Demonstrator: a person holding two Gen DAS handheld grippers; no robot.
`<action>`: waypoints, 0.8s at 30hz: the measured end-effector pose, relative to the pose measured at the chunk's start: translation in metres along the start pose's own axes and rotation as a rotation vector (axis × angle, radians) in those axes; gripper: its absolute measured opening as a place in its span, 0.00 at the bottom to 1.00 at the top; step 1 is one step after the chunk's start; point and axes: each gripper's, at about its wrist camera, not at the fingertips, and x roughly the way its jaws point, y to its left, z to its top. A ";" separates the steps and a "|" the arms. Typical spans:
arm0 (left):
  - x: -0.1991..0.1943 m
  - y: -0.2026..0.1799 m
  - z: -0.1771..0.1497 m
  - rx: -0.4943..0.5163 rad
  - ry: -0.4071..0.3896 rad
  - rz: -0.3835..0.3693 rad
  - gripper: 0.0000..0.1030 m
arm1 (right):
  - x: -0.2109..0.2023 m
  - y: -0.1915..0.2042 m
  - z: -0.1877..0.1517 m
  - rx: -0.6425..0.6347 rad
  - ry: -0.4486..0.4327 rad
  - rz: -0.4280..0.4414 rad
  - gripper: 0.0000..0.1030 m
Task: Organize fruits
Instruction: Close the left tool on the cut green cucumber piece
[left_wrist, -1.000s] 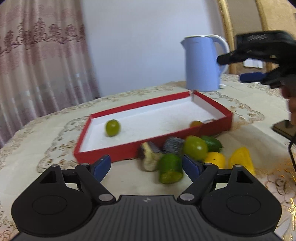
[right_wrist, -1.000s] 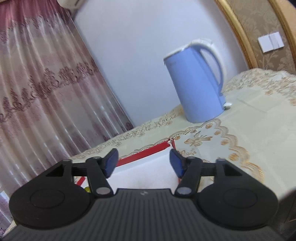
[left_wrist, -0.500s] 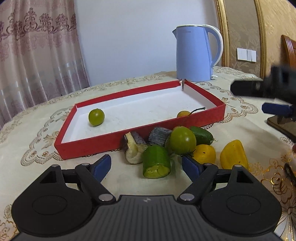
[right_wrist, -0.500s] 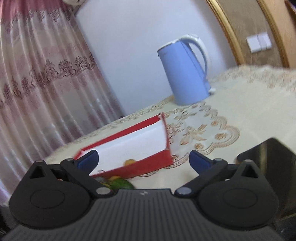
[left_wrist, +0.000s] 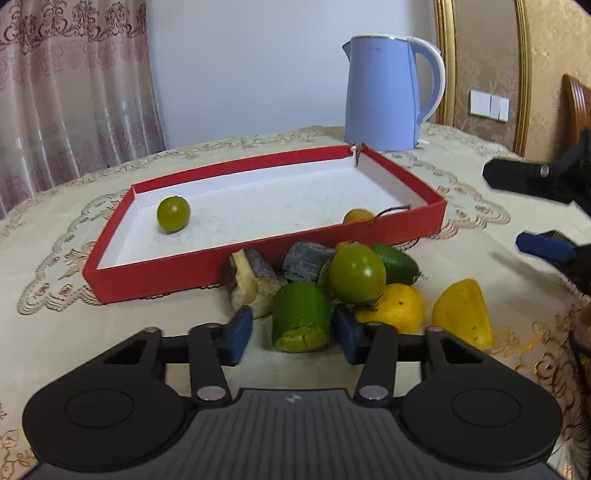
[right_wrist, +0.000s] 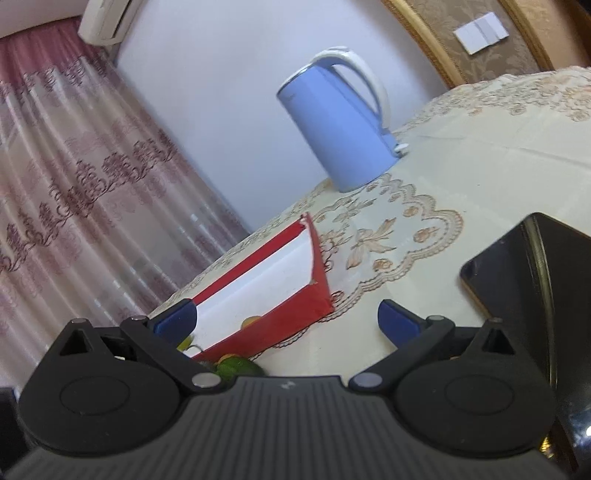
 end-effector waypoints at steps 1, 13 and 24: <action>0.001 0.001 0.000 -0.010 0.002 -0.014 0.31 | -0.001 0.000 0.000 0.001 -0.002 0.000 1.00; -0.027 0.027 -0.010 -0.095 -0.090 0.070 0.30 | -0.011 0.019 -0.001 -0.118 0.068 0.002 1.00; -0.029 0.064 -0.012 -0.199 -0.113 0.152 0.30 | -0.016 0.072 -0.025 -0.529 0.222 -0.035 0.80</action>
